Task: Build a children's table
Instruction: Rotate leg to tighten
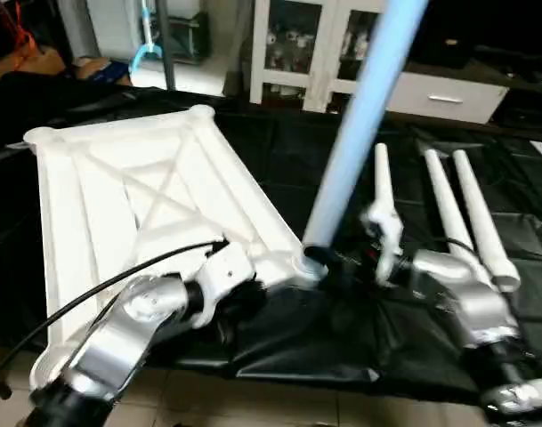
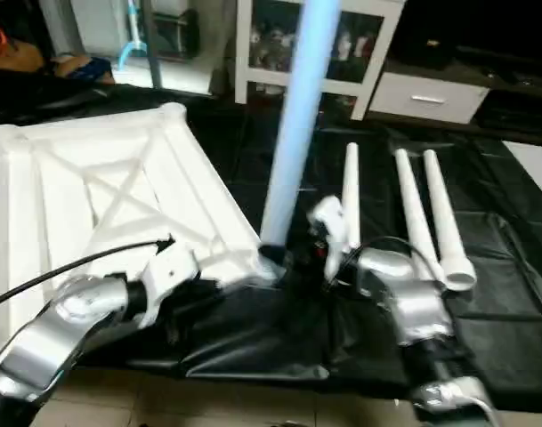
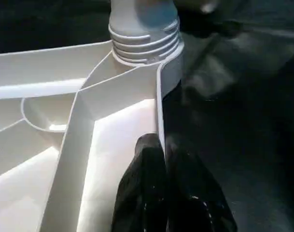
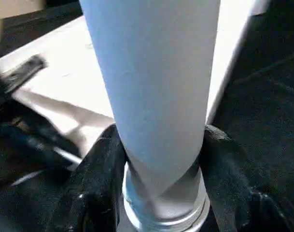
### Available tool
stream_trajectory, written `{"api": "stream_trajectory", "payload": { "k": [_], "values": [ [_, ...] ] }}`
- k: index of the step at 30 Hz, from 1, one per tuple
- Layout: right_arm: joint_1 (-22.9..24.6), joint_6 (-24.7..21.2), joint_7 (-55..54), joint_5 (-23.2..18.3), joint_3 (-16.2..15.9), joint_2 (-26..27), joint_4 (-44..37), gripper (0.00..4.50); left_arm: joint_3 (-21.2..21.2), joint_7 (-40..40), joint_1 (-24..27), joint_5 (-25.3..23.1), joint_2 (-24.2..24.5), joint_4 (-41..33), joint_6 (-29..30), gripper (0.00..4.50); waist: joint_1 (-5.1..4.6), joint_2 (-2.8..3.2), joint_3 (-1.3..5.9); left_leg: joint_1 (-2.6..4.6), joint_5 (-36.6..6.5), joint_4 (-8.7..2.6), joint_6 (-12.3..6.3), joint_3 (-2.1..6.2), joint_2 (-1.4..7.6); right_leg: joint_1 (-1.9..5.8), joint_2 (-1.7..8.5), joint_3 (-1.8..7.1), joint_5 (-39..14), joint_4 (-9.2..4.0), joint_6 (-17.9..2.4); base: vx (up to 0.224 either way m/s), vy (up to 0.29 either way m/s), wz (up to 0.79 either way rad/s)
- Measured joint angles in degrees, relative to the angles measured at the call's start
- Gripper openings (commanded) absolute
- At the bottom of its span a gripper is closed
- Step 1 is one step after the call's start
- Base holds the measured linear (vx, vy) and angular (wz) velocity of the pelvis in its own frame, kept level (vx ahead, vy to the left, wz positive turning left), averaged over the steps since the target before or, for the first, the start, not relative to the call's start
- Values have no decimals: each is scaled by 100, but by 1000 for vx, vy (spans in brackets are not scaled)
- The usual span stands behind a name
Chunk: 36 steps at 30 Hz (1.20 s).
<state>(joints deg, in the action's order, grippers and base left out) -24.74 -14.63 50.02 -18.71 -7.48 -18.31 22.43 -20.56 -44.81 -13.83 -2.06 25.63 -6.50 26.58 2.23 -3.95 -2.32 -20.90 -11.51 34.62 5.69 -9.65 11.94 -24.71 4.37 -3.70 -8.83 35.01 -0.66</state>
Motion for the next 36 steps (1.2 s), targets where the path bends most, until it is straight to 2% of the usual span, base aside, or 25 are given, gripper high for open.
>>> {"api": "stream_trajectory", "payload": {
  "k": [4,7,9,11,14,18,21,23,24,26,29,32,36],
  "values": [
    [-374,57,-1198,330,44,643,490,190,-33,468,-347,-297,-306,299,417,0,-89,-7,5,23,3,6,5,22,-1,6,1,-15,0,-6,-1,0,0,0],
    [-958,166,-2775,659,117,1385,1249,189,-47,1084,-722,-688,-784,719,833,0,-222,-13,9,37,3,32,8,76,-9,8,1,-41,0,-14,0,0,0,0],
    [-1244,268,-3633,741,191,1746,1675,189,-52,1445,-852,-830,-1055,911,995,0,-274,-11,8,35,2,33,8,124,-9,29,1,-89,0,-64,0,0,0,0],
    [-1498,465,-4411,820,280,2080,2117,188,-65,1714,-962,-946,-1262,1085,1116,0,-340,-3,3,65,2,32,8,166,-1,85,6,-187,0,-150,-1,0,0,0],
    [-1642,711,-4885,933,311,2283,2415,188,-67,1845,-1017,-964,-1340,1152,1191,0,-360,-6,5,69,1,29,7,207,-2,109,11,-212,1,-199,-3,0,0,0],
    [-1777,920,-4956,968,415,2393,2690,188,-62,1890,-1034,-1010,-1349,1177,1203,0,-369,-17,8,74,1,29,7,194,-7,107,17,-202,2,-199,-5,0,0,0],
    [-1705,1178,-4551,987,386,2328,2713,188,-64,1784,-991,-996,-1217,1129,1045,0,-357,-18,5,68,1,20,7,171,-6,94,17,-201,15,-192,-24,0,0,0],
    [-1530,1297,-4289,985,324,2229,2530,257,-62,1723,-915,-939,-1128,1065,903,0,-338,-18,6,50,1,7,7,152,-5,90,17,-194,45,-189,-63,0,0,0],
    [-1493,1307,-4207,986,307,2192,2475,257,-62,1695,-901,-926,-1107,1049,869,0,-333,-18,5,49,1,6,7,149,-6,88,17,-193,52,-186,-63,0,0,0],
    [-1040,1230,-3708,983,127,1825,1592,278,-69,1476,-803,-807,-907,952,571,0,-253,-18,5,61,1,-16,9,132,-3,79,16,-184,87,-181,-55,56,-16,9],
    [-612,1016,-3119,946,-8,1408,757,298,-49,1161,-653,-659,-666,844,208,0,-145,-14,4,74,2,-36,10,114,4,74,13,-162,97,-129,-63,68,-24,10],
    [-61,733,-2333,699,-154,849,-197,333,-1,780,-422,-484,-425,656,-136,0,-19,-7,-1,72,-8,-59,19,106,5,76,13,-156,44,-105,-59,18,-7,2],
    [310,474,-1447,382,-141,102,-900,365,108,384,-197,-243,-187,504,-416,0,12,5,-5,75,-12,-75,22,92,4,77,13,-143,30,-102,-59,0,0,0]
  ]
}}
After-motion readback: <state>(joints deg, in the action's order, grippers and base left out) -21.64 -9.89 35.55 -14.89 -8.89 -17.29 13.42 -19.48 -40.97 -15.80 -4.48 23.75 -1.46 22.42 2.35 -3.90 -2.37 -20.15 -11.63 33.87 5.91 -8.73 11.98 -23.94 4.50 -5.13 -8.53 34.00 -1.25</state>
